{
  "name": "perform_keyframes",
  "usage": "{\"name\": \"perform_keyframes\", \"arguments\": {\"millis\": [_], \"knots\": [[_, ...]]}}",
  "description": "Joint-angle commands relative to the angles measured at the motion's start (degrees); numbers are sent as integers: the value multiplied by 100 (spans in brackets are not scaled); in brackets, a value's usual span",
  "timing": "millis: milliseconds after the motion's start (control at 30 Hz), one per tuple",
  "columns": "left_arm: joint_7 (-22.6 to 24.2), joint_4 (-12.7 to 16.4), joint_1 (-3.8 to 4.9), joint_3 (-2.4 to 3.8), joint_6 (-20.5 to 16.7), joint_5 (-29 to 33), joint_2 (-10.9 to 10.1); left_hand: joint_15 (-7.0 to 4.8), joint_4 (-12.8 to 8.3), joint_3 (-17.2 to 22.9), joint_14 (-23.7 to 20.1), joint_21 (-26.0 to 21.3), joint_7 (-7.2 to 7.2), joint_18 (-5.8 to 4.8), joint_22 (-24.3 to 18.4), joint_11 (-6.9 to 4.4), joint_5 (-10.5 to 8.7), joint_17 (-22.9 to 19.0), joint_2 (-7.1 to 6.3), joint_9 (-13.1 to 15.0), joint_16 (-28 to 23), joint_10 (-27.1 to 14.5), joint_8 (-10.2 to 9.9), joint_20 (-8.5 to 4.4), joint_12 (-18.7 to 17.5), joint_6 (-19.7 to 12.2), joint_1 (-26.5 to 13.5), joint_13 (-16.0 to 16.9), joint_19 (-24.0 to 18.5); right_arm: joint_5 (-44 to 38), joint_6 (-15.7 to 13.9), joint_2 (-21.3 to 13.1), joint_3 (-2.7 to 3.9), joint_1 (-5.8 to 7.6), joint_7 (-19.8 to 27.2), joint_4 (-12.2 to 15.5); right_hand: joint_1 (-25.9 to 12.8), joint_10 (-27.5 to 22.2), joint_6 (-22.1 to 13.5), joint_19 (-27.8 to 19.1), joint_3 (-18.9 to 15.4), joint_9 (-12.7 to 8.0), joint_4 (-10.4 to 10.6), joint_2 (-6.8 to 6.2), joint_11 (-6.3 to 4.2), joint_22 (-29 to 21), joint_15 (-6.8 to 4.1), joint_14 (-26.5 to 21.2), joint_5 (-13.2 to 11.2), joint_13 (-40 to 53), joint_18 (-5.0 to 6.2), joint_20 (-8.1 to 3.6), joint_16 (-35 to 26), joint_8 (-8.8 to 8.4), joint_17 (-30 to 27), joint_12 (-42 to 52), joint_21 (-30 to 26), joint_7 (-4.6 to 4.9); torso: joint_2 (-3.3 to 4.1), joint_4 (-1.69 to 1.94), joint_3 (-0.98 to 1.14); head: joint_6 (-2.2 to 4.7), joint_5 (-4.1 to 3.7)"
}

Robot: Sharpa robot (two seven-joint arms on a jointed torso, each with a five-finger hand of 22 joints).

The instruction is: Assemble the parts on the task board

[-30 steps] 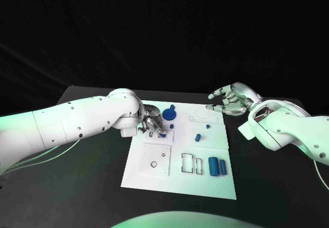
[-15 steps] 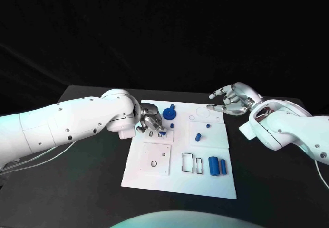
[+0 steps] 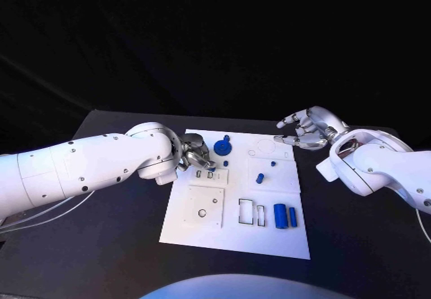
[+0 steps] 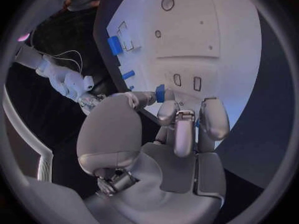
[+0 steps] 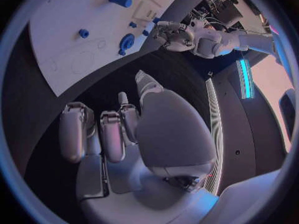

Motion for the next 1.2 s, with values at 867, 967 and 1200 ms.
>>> {"name": "perform_keyframes", "arguments": {"millis": [867,967,1200], "knots": [[-75,-149,-129,-101,-95,-951,163,-69,-1203,1259,606,58,-91,-118,53,-16,172,1508,-44,30,36,86,74,-11,50,141,-198,58,73,-83,58,-10,-3,-3,-6,5,-27,-45,33,-43,-2,-8,57,7,-12,547,7,446,37,328,77,-15,-34,42,869,-26,-54,-23,9,-9,6,-65,20],[-79,-185,-130,-111,-43,-971,189,-71,-1205,1262,606,59,-93,-118,55,-18,176,1508,-48,33,36,82,79,-11,45,144,-210,49,74,-83,60,-12,-3,-3,-7,6,-29,-46,33,-41,-1,-8,64,6,-13,549,6,445,47,327,77,-16,-35,46,867,-27,-52,-24,9,-7,5,-71,7],[-91,-199,-132,-142,135,-985,196,-76,-1217,1276,606,63,-101,-120,62,-24,198,1508,-56,43,36,90,93,-12,50,152,-237,59,76,-84,62,-17,-3,-3,-9,7,-29,-46,33,-41,-1,-8,64,6,-13,549,6,445,47,327,77,-16,-35,46,867,-27,-52,-24,2,-2,5,-99,-4]]}}
